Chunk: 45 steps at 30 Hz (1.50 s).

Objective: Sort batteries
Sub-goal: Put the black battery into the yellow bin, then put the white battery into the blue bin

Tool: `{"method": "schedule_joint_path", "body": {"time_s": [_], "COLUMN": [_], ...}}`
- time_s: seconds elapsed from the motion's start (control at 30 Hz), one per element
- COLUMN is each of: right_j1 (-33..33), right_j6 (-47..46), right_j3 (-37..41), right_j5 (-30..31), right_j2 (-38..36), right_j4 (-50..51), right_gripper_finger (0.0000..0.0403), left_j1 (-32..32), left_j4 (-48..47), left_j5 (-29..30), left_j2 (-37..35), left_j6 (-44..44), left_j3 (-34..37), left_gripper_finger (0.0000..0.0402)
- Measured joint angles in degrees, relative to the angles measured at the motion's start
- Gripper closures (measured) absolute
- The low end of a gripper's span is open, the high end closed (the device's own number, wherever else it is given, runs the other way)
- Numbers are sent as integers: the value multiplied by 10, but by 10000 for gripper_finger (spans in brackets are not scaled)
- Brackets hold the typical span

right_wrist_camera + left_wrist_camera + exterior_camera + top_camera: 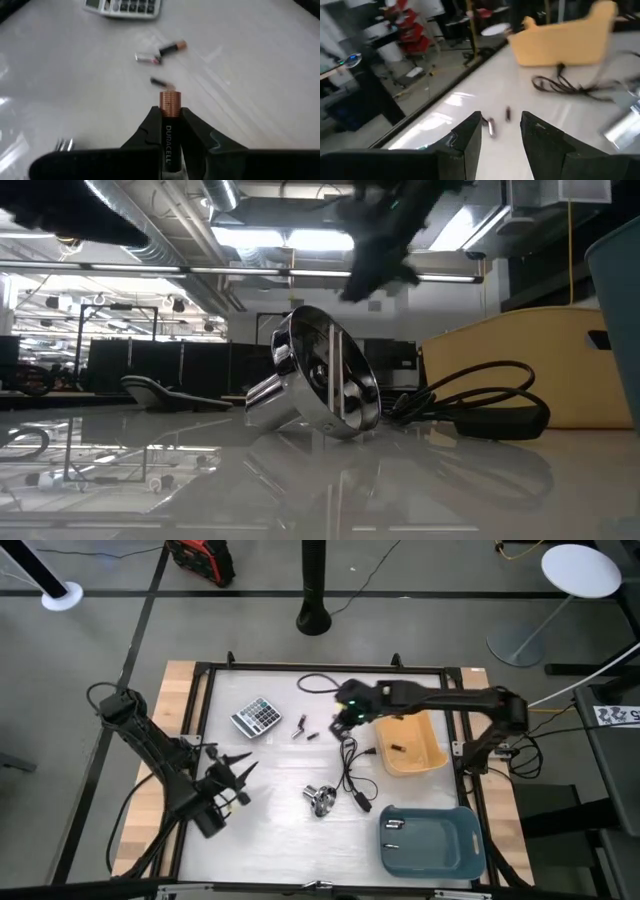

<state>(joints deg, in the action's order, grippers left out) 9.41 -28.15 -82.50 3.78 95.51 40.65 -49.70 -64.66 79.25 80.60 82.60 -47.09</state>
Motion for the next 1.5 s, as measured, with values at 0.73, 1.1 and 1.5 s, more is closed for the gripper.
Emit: {"method": "schedule_joint_path", "body": {"time_s": [0.73,1.1,1.5], "right_j1": [0,0,0], "right_j6": [-14,-13,34], "right_j3": [138,223,241], "right_j5": [115,110,97], "right_j2": [-208,-213,-213], "right_j4": [378,371,315], "right_gripper_finger": [366,327,278], "left_j1": [471,585,585], "left_j4": [573,537,519], "left_j5": [-490,-665,-673], "left_j2": [0,15,76], "left_j6": [-621,-685,-696], "left_j3": [0,0,0], "left_gripper_finger": [273,273,219]}}
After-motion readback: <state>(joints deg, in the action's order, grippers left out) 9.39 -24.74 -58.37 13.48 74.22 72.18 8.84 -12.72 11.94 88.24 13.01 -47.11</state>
